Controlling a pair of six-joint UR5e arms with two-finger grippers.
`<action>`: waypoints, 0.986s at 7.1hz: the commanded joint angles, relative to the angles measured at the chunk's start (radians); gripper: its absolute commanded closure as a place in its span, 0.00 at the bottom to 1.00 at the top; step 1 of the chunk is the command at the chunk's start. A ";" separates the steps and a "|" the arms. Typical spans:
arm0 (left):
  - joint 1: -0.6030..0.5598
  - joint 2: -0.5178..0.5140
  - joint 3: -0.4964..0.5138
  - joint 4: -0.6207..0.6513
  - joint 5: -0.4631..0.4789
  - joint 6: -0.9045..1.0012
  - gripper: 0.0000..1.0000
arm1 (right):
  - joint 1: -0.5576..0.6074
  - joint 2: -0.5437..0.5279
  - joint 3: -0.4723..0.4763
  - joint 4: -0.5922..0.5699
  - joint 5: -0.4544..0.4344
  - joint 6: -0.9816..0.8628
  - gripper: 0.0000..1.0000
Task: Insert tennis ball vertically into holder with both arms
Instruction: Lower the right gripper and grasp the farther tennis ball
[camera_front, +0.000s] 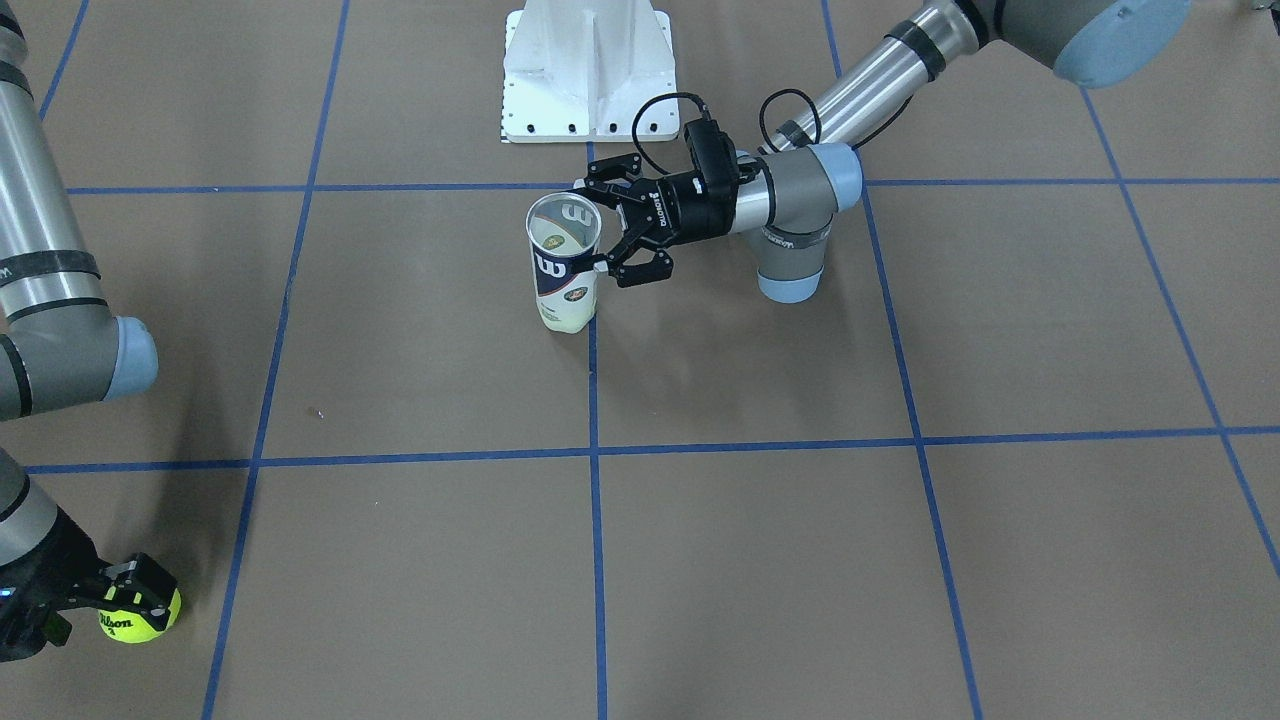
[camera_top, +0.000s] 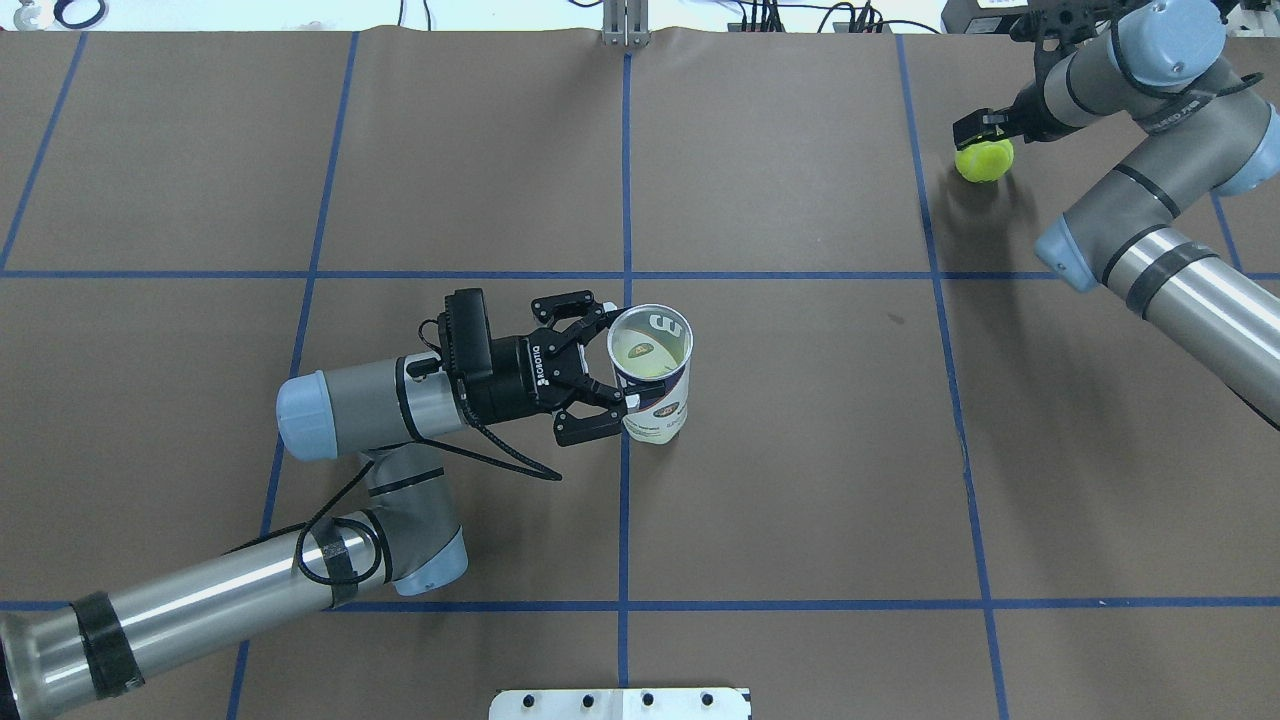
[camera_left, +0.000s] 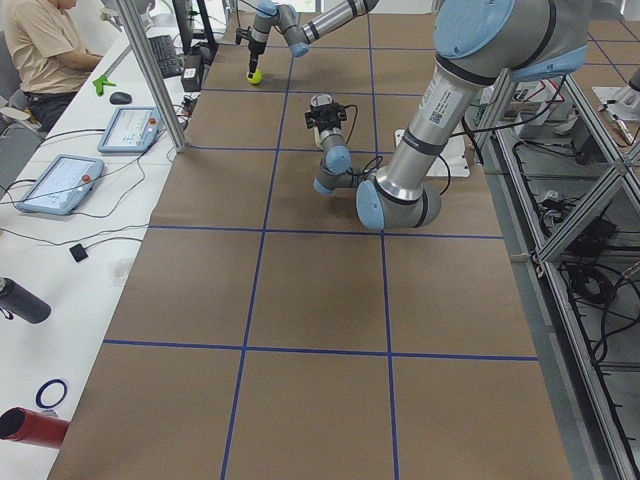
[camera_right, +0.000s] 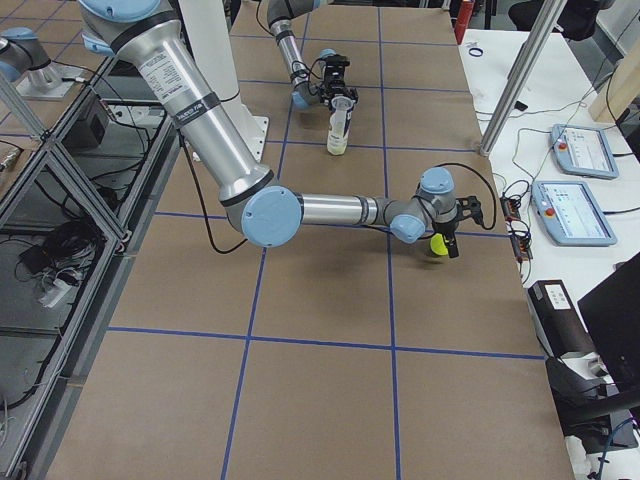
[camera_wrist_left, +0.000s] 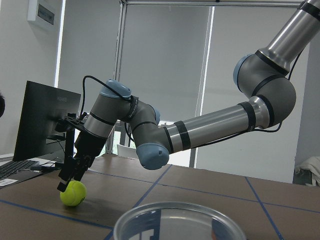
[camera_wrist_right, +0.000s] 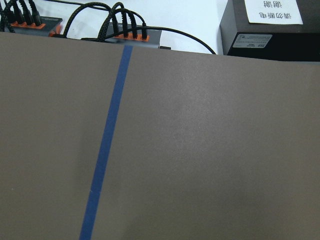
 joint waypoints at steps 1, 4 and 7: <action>0.000 0.000 0.000 0.000 0.000 0.000 0.18 | -0.015 -0.013 0.016 0.001 -0.013 0.005 0.01; 0.000 0.000 0.000 0.000 0.000 0.000 0.18 | -0.023 -0.013 0.024 -0.001 -0.019 0.005 0.36; 0.000 0.000 0.002 0.000 0.000 0.000 0.18 | -0.015 -0.045 0.188 -0.068 -0.002 0.005 1.00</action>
